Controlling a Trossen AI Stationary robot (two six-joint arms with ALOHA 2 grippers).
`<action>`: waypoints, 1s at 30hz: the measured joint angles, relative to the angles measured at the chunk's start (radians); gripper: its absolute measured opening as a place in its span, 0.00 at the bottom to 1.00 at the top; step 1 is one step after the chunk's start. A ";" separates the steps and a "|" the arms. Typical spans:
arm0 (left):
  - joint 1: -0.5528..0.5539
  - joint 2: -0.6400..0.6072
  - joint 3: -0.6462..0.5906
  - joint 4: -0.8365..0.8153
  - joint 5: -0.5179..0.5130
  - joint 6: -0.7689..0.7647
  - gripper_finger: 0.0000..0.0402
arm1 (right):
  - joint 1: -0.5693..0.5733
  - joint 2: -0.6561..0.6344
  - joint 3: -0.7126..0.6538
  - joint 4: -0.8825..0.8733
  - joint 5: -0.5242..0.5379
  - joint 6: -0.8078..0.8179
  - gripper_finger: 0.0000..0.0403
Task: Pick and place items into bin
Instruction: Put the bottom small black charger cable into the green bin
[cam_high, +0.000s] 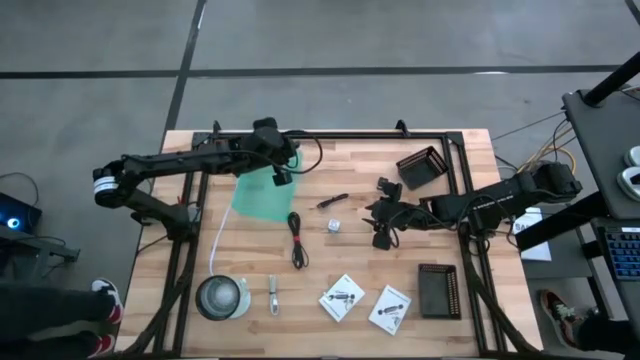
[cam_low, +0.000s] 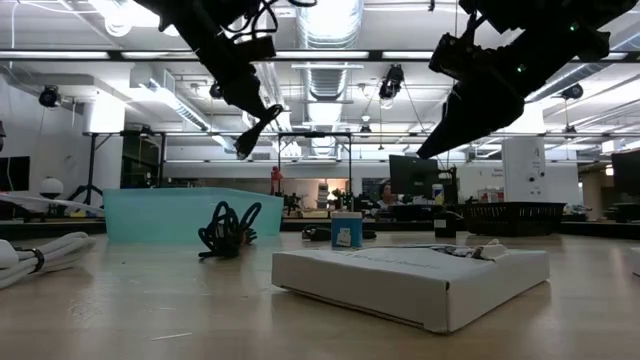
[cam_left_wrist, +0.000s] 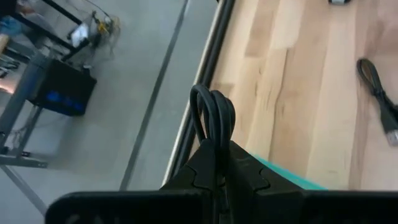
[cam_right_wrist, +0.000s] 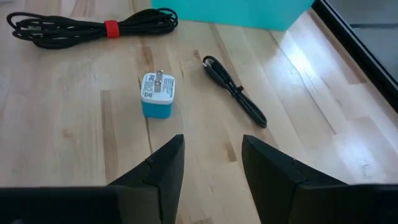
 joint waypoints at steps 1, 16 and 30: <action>0.004 0.000 -0.001 -0.010 0.006 -0.001 0.00 | 0.000 0.000 0.000 0.000 0.000 0.001 0.36; 0.035 0.150 0.019 -0.235 0.025 -0.017 0.00 | 0.000 0.000 0.000 0.000 0.000 -0.007 0.35; 0.045 0.205 0.061 -0.323 0.023 -0.018 0.00 | 0.000 0.000 -0.002 0.000 -0.001 -0.028 0.33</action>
